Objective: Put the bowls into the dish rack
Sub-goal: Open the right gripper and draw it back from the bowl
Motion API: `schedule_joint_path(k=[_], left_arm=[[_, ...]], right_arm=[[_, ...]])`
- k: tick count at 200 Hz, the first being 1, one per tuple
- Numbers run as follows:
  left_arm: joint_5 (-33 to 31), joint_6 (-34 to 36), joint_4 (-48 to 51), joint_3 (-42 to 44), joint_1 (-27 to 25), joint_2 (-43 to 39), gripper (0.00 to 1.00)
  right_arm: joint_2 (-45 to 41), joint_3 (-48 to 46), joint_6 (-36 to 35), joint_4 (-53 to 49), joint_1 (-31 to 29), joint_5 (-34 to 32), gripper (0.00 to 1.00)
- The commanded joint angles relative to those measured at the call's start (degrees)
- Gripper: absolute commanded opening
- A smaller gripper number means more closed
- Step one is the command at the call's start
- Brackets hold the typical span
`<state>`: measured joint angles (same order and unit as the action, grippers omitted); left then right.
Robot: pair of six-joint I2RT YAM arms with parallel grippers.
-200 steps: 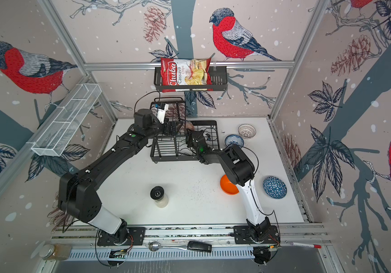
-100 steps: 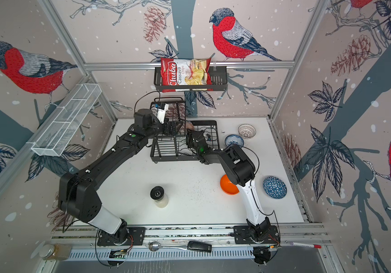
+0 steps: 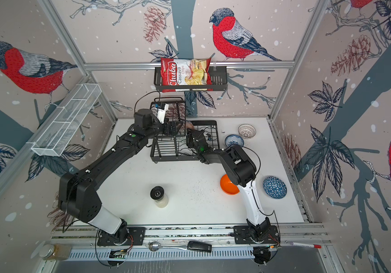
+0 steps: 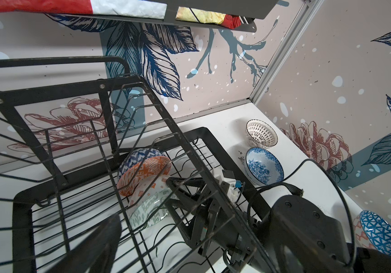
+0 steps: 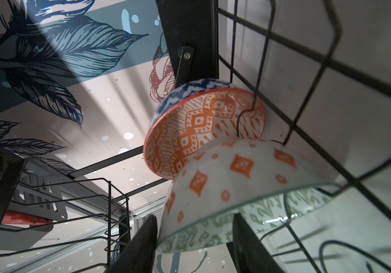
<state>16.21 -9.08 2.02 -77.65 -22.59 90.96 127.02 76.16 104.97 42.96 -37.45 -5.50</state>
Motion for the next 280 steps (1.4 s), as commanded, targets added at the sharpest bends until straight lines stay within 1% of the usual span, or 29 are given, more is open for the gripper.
schedule_joint_path(k=[1, 38, 72, 85, 98, 109, 124, 136, 139, 146, 147, 156, 158, 161, 196, 226, 239, 255, 267, 278, 280], left_arm=[[-1.73, 0.03, 0.53, 0.18, 0.00, 0.36, 0.98], [-2.45, 0.03, 0.49, 0.37, 0.02, -0.32, 0.98], [-2.87, 0.03, 0.70, 0.20, -0.01, -0.32, 0.98], [-3.37, 0.12, 0.79, 0.30, -0.06, -0.75, 0.98], [-3.71, 0.29, 0.95, 0.13, -0.07, -1.38, 0.98], [-3.81, 0.29, 1.43, -0.32, 0.00, -1.79, 0.98], [-3.98, 0.38, 2.27, -1.06, 0.00, -2.47, 0.98], [-4.59, 0.65, 2.71, -1.37, -0.06, -3.25, 0.98], [-4.87, 0.64, 2.72, -1.41, -0.01, -3.44, 0.98], [-5.36, 0.80, 2.64, -1.43, 0.00, -3.92, 0.98], [-5.42, 0.81, 2.64, -1.49, 0.00, -3.98, 0.98], [-5.86, 0.89, 2.81, -1.76, -0.05, -4.41, 0.98], [-5.97, 0.90, 2.88, -1.84, -0.05, -4.50, 0.98], [-6.16, 0.86, 2.96, -1.92, -0.04, -4.60, 0.98], [-5.32, -0.94, 3.05, -3.08, -0.04, -5.66, 0.98], [-7.56, -0.20, 6.20, -4.95, -0.08, -5.35, 0.98], [-8.56, 0.01, 7.08, -5.19, -0.08, -5.98, 0.98], [-10.29, 0.03, 8.17, -5.47, -0.06, -7.13, 0.98], [-11.82, -0.17, 9.57, -6.08, -0.26, -8.03, 0.98], [-13.46, -0.55, 10.66, -6.39, -0.77, -8.87, 0.98], [-13.94, -0.73, 10.71, -6.45, -0.96, -9.04, 0.98]], right_arm=[[-1.19, -0.38, -0.99, 0.68, 0.19, 0.31, 0.52], [-2.21, -1.68, -0.82, 0.85, 0.45, 0.66, 0.53], [-3.91, -3.16, -1.31, 1.52, 0.45, 0.87, 0.57], [-4.43, -3.48, -2.62, 2.81, 0.56, 1.57, 0.62], [-5.38, -3.43, -3.82, 1.69, 0.74, 2.48, 0.71], [-6.34, -3.94, -4.24, 1.04, 0.80, 3.11, 0.76], [-7.73, -5.56, -3.79, 2.03, 0.98, 4.07, 0.82], [-8.97, -6.73, -3.63, 2.41, 1.07, 4.56, 0.84], [-9.52, -7.23, -3.78, 2.43, 1.07, 4.81, 0.87], [-10.48, -7.87, -4.19, 2.39, 1.20, 5.03, 0.88], [-10.72, -8.07, -4.39, 2.30, 1.23, 5.18, 0.91], [-12.01, -8.81, -5.12, 1.83, 1.33, 5.53, 0.94], [-12.39, -9.03, -5.50, 1.60, 1.41, 5.75, 0.99], [-12.74, -9.15, -5.74, 1.25, 1.48, 5.93, 1.00], [-16.86, -11.46, -9.59, -0.64, 3.31, 11.36, 1.00], [-21.20, -15.63, -12.33, -0.52, 5.24, 14.31, 1.00], [-23.02, -16.79, -14.69, -0.90, 6.63, 16.46, 1.00], [-25.97, -17.27, -20.10, -4.79, 8.44, 18.76, 1.00], [-28.55, -16.48, -26.10, -10.45, 9.95, 19.94, 1.00], [-31.02, -15.12, -33.33, -17.70, 11.13, 19.32, 1.00], [-31.88, -14.63, -35.58, -20.07, 11.38, 18.86, 1.00]])
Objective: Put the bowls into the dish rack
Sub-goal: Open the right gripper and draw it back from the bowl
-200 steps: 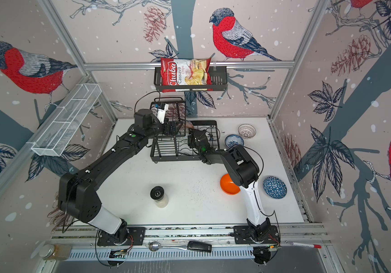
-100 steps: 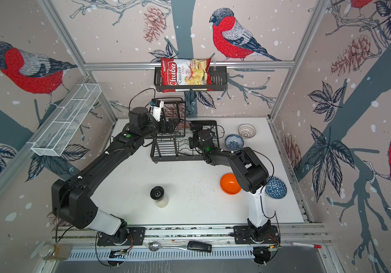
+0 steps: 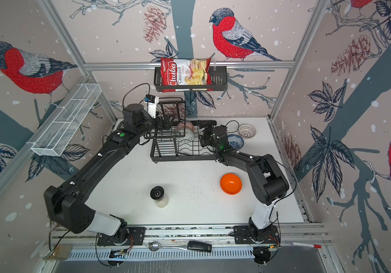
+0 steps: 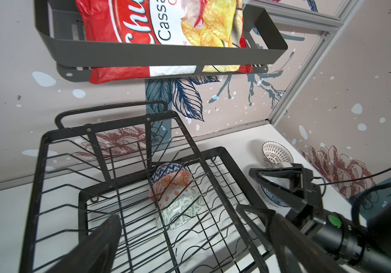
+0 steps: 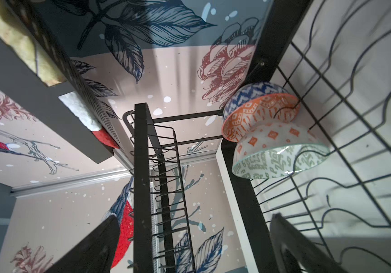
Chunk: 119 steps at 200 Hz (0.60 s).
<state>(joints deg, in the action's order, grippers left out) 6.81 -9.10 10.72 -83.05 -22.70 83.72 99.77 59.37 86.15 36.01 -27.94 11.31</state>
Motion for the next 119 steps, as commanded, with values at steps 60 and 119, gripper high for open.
schedule_joint_path(k=[60, 119], left_arm=[[-19.41, -7.02, 3.76, 2.87, -11.50, -6.64, 0.98], [-27.60, -11.12, -0.56, 10.49, -24.22, -6.03, 0.98]], right_arm=[[-15.56, 2.31, -42.63, -36.29, 3.58, -11.69, 1.00], [-11.98, -2.62, -50.00, -41.20, 4.67, -12.73, 0.83]])
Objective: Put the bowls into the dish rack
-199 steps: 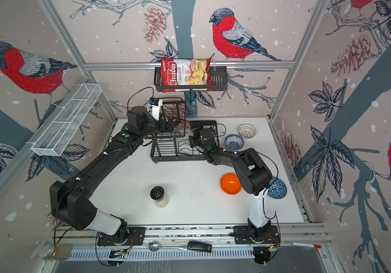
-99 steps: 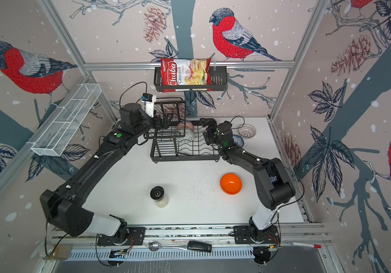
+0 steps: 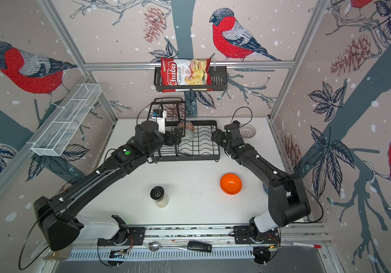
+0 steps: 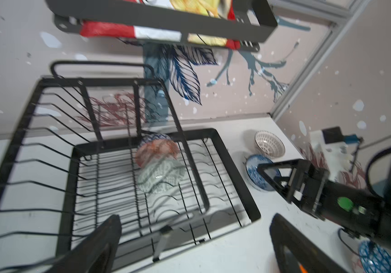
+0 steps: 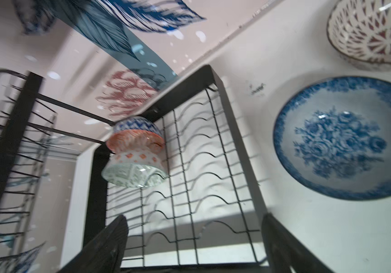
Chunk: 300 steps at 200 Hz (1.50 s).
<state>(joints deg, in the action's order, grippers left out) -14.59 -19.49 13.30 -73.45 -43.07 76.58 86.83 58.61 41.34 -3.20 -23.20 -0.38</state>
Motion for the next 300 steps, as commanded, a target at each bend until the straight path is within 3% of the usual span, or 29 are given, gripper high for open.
schedule_joint_path(k=[1, 66, 108, 135, 181, 221, 271, 300], left_arm=[[-6.31, -0.73, -3.17, 0.87, -3.99, 1.16, 0.98], [-7.39, 0.58, -3.25, 1.46, -6.50, 3.32, 0.98], [-10.77, 3.25, -3.02, 1.61, -6.55, 3.11, 0.98], [-9.63, 5.12, -4.73, 4.13, -6.50, 0.80, 0.98], [-11.78, 6.03, -8.73, 8.40, -6.29, -3.21, 0.98], [-9.20, 3.47, -7.80, 8.76, -5.76, -4.97, 0.98], [-7.79, 0.90, -5.49, 9.05, -4.65, -5.67, 0.98], [-7.40, -0.01, -4.61, 9.51, -4.39, -4.95, 0.98]], right_arm=[[1.01, -1.93, -5.20, -1.98, -0.04, -1.03, 0.83], [7.43, -0.03, -7.71, -2.82, -0.40, -4.25, 0.49], [12.31, 2.88, -8.73, -4.01, -1.58, -7.18, 0.40], [15.83, 5.44, -9.12, -4.79, -1.80, -7.11, 0.34], [18.39, 6.38, -8.85, -3.67, -1.62, -7.93, 0.18], [21.01, 9.17, -8.20, -2.95, -1.65, -7.06, 0.04], [24.15, 14.80, -10.00, -5.07, -1.56, -6.82, 0.01], [25.49, 17.11, -15.34, -4.97, -1.54, -4.17, 0.01]])
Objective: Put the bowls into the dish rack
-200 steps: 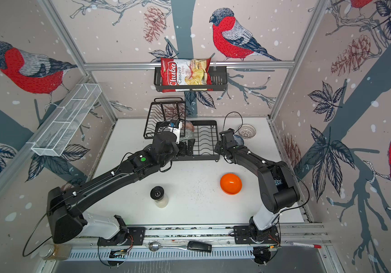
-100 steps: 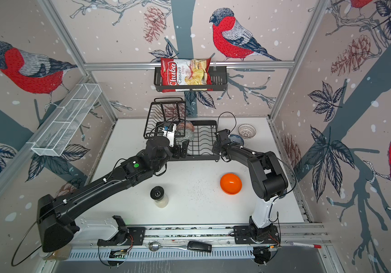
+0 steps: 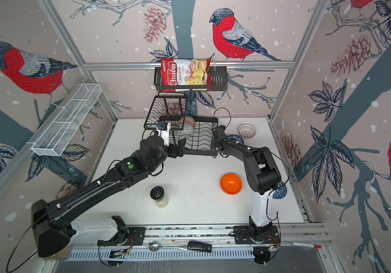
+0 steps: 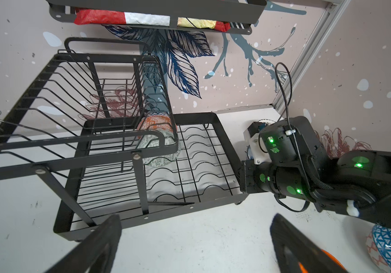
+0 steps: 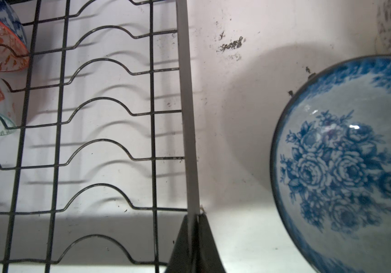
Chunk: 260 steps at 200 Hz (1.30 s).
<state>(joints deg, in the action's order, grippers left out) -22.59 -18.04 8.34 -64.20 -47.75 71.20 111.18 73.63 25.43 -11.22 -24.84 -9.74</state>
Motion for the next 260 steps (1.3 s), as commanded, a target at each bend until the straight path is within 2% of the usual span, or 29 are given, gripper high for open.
schedule_joint_path(k=[1, 47, 118, 133, 150, 199, 231, 244, 260], left_arm=[[0.61, -1.46, 0.36, 0.28, 0.29, 0.52, 0.98], [1.47, -2.29, -0.12, 0.53, 0.88, 1.11, 0.98], [4.45, -2.92, -0.34, 0.04, 2.72, 1.88, 0.98], [4.94, -2.72, -0.08, 0.03, 3.09, 2.14, 0.98], [5.84, -2.78, -0.29, 0.07, 3.59, 2.24, 0.98], [7.80, -1.91, -0.08, -0.36, 4.77, 2.55, 0.98], [10.15, -3.03, -3.21, 2.13, 4.82, 1.37, 0.98], [11.34, -3.71, -4.72, 3.01, 4.79, 0.91, 0.98], [14.10, -4.13, -6.20, 3.46, 4.75, 0.63, 0.98]], right_arm=[[1.19, 2.16, 0.40, 3.00, 0.08, 5.31, 0.01], [0.43, 2.69, -7.47, 4.04, -0.46, 6.02, 0.02], [2.10, 5.05, -12.70, 1.77, -0.21, 4.70, 0.04], [2.29, 5.23, -13.07, 1.78, -0.29, 4.91, 0.07], [2.30, 5.94, -11.93, 1.26, -0.24, 5.20, 0.15], [-0.96, 8.02, -7.37, -1.86, -0.19, 5.23, 0.49], [-4.81, 7.15, -5.27, -5.29, 0.09, 2.52, 0.62], [-7.14, 5.57, -4.36, -5.99, 0.32, 1.34, 0.70], [-11.17, 2.23, -3.24, -6.28, 0.56, 0.39, 0.92]])
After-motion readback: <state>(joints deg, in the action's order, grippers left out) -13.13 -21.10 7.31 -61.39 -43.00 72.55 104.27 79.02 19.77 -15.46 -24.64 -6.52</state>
